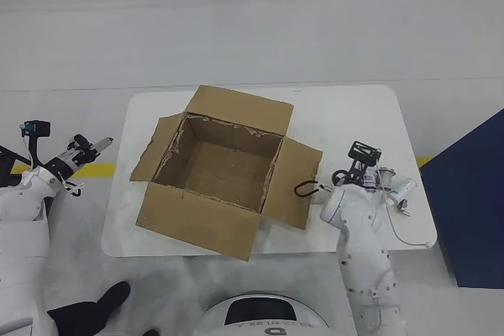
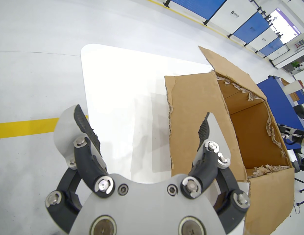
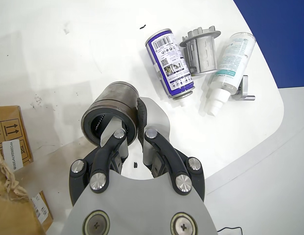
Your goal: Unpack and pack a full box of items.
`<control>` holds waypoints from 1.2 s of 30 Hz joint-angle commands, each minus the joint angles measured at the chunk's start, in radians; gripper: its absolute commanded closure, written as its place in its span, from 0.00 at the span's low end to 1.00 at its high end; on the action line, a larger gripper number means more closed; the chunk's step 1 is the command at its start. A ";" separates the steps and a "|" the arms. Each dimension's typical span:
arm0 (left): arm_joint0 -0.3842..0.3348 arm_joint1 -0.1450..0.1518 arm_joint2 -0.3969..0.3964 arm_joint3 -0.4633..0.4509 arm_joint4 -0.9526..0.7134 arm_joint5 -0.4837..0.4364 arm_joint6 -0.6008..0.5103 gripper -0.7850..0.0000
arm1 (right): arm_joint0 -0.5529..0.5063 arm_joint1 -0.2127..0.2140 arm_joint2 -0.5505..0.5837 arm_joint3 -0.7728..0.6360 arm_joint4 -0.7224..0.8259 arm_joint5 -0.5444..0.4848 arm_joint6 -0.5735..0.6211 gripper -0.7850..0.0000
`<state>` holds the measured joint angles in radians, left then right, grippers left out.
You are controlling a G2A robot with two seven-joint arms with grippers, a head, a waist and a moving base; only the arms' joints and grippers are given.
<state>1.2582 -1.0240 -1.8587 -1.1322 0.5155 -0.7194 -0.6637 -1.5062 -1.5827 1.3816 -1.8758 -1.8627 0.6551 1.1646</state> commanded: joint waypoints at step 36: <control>0.000 0.000 0.000 0.000 0.000 0.000 0.000 0.00 | -0.157 -0.085 0.094 -0.395 0.666 -0.138 -0.476 0.00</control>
<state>1.2582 -1.0240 -1.8587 -1.1322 0.5155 -0.7194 -0.6638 -1.6705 -1.6681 1.4766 -2.2724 -1.1116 0.4902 0.6201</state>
